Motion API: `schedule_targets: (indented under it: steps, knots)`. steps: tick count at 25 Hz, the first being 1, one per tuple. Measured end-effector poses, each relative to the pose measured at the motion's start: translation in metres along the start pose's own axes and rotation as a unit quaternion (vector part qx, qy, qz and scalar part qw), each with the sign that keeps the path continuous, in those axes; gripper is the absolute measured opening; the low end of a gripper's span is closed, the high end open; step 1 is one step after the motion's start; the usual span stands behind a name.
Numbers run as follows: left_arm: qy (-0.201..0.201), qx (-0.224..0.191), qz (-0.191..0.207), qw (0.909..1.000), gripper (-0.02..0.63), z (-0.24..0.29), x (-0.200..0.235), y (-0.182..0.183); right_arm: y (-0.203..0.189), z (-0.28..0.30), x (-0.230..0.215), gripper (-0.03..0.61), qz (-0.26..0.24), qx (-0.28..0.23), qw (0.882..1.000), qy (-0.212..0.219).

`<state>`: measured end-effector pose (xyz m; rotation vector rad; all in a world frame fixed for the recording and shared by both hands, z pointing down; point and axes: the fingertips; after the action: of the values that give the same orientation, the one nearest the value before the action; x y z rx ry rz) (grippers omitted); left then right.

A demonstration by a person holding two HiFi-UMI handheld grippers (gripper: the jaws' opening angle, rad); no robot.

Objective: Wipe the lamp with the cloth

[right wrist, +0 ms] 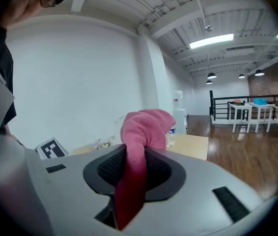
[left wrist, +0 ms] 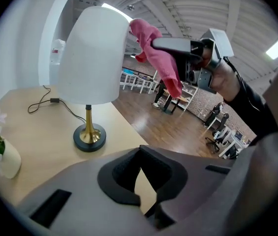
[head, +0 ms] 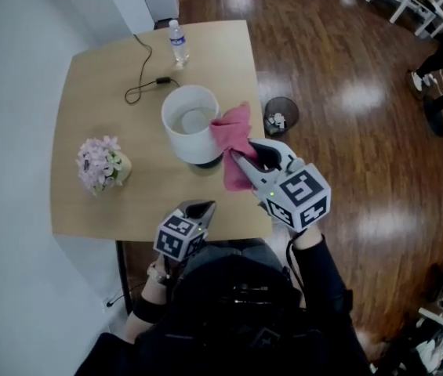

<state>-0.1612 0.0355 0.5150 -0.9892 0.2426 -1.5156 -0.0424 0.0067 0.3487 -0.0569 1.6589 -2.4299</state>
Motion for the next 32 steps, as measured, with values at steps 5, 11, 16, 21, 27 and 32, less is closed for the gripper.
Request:
schedule_targets:
  steps: [5, 11, 16, 21, 27, 32]
  knots:
    - [-0.009, -0.012, 0.008, 0.9999, -0.008, 0.018, -0.008, 0.012, -0.004, 0.023, 0.004, 0.098, -0.041, 0.022, 0.999, 0.023]
    - [0.044, -0.027, -0.035, 0.9981, -0.008, 0.043, -0.006, 0.029, -0.055, 0.054, -0.01, 0.098, -0.066, 0.086, 0.99, 0.088]
    - [0.119, -0.057, -0.111, 0.9851, -0.008, 0.071, -0.003, 0.054, -0.09, 0.068, -0.029, 0.098, -0.083, 0.137, 0.972, 0.172]
    - [0.179, -0.082, -0.146, 0.9695, -0.008, 0.09, -0.014, 0.074, -0.114, 0.069, -0.041, 0.098, -0.118, 0.168, 0.95, 0.236]
    - [0.228, -0.096, -0.185, 0.951, -0.008, 0.101, -0.03, 0.077, -0.145, 0.076, -0.059, 0.098, -0.148, 0.207, 0.928, 0.273]
    - [0.251, -0.112, -0.212, 0.9377, -0.008, 0.106, -0.038, 0.074, -0.16, 0.073, -0.082, 0.098, -0.157, 0.227, 0.919, 0.282]
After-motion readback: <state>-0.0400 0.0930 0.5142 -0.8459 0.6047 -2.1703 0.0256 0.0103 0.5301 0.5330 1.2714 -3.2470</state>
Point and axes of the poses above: the fingertips, and each gripper's own axes: z forward along the fingers, x to its left, y out of its top, and after that the axes turned 12 degrees about -y, right-handed
